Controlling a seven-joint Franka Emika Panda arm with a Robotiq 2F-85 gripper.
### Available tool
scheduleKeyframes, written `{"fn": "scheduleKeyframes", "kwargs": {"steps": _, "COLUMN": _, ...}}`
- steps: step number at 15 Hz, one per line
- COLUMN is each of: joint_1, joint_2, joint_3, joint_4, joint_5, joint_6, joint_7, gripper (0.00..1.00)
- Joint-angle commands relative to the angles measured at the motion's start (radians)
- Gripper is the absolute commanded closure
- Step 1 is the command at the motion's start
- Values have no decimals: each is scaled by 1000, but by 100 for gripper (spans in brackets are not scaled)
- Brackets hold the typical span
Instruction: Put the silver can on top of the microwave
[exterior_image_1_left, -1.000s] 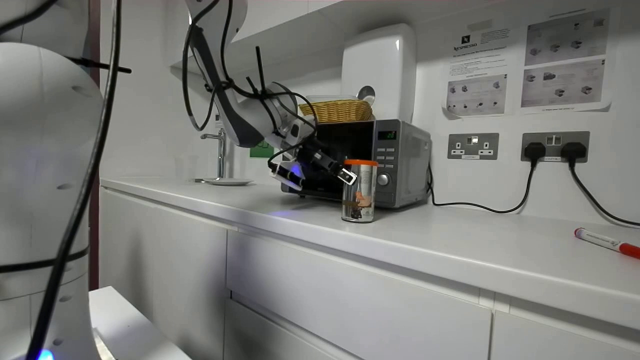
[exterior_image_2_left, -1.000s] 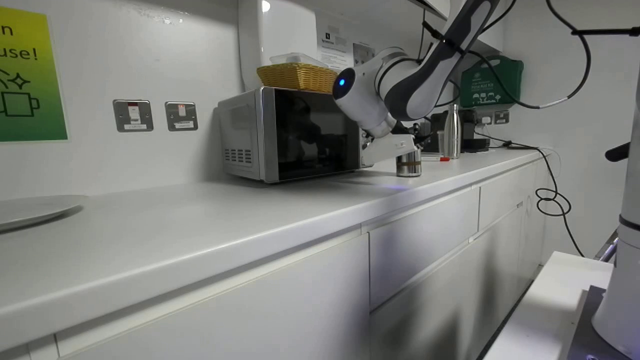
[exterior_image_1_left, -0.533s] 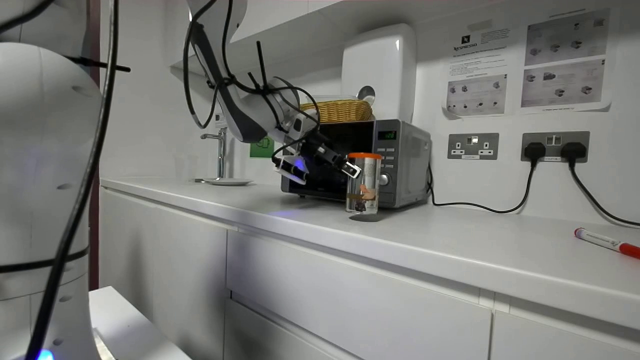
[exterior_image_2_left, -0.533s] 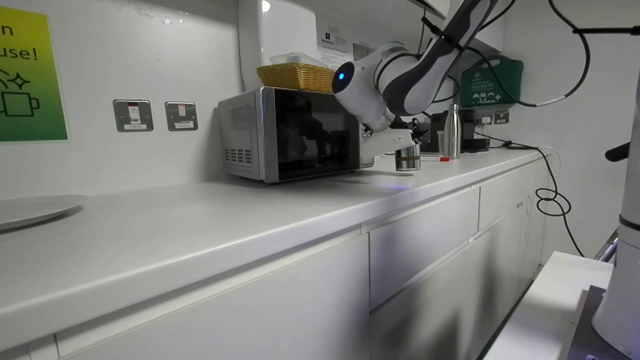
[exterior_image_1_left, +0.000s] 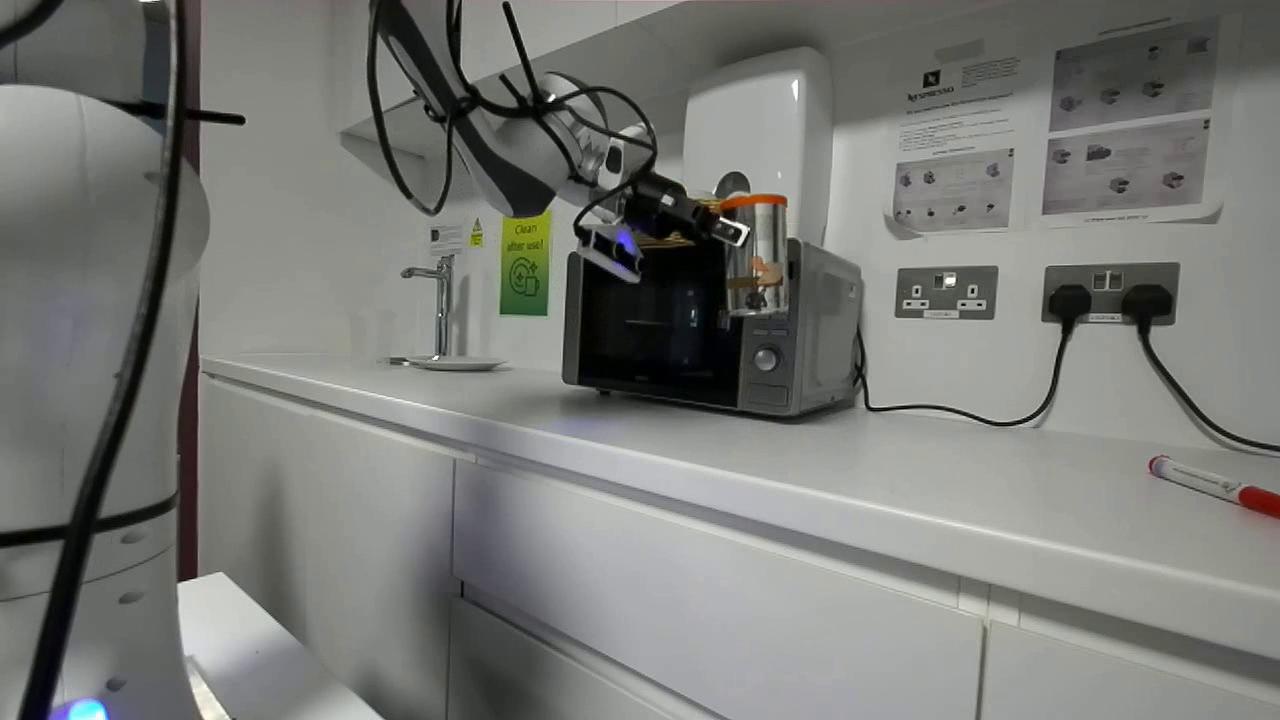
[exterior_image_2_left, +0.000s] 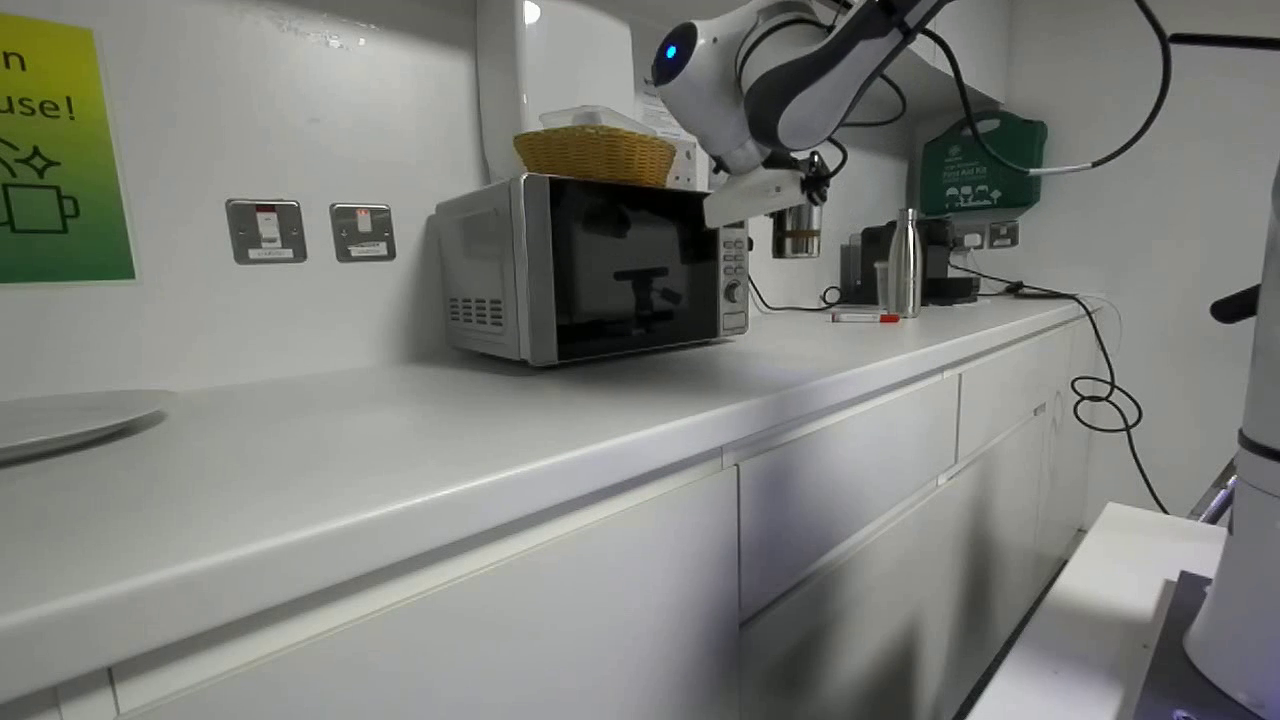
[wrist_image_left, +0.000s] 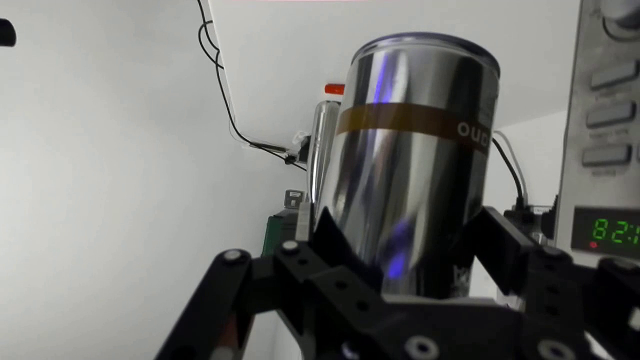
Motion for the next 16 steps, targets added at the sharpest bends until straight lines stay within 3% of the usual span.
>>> {"fn": "scheduleKeyframes", "kwargs": {"steps": 1, "joint_1": 19, "joint_2": -44, "joint_3": 2, "joint_4": 74, "joint_5": 21, "joint_6": -27, "joint_7": -116, "gripper": 44}}
{"fn": "scheduleKeyframes", "kwargs": {"steps": 8, "joint_1": 39, "joint_2": -123, "joint_3": 7, "joint_4": 154, "joint_5": 31, "joint_6": -11, "joint_7": -281, "gripper": 44}}
{"fn": "scheduleKeyframes", "kwargs": {"steps": 16, "joint_1": 75, "joint_2": -124, "joint_3": 26, "joint_4": 247, "joint_5": 47, "joint_6": 33, "joint_7": -393, "gripper": 44}}
